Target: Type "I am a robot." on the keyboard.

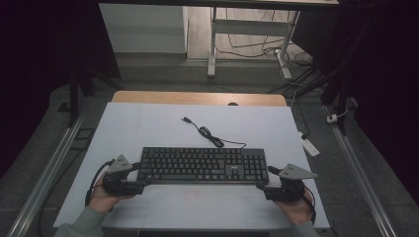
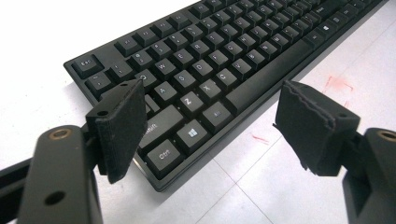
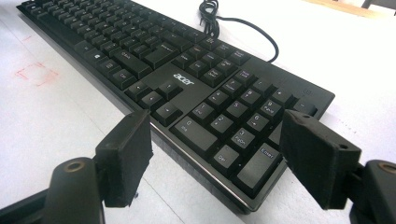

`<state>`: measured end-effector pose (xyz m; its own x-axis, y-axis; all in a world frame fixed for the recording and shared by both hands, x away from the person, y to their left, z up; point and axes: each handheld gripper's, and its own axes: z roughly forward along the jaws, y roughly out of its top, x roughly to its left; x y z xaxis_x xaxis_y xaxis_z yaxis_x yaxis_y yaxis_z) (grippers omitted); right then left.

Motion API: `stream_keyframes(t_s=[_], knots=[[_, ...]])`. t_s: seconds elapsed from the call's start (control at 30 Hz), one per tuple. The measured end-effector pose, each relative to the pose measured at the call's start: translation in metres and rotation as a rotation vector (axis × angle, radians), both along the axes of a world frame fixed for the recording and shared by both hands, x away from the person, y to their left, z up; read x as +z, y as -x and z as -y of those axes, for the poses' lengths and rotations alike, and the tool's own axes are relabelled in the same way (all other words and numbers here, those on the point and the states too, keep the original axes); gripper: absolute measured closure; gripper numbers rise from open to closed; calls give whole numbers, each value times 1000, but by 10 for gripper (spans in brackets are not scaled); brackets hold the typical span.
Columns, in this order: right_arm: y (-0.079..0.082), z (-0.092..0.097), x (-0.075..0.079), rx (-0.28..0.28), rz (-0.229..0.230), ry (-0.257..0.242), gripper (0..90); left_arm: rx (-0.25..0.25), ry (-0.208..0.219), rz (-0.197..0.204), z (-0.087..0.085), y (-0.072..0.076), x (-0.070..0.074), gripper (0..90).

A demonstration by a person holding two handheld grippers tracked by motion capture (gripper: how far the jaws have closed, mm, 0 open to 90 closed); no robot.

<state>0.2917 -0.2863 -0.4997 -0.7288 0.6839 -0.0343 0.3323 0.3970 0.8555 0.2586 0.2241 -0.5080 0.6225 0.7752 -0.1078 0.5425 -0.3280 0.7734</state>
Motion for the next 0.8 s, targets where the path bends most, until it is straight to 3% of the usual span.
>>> stream_keyframes(t_s=[0.8], knots=[[-1, -8, 1, 2, 3, 8, 256, 28, -2, -6, -1, -2, 1, 243]])
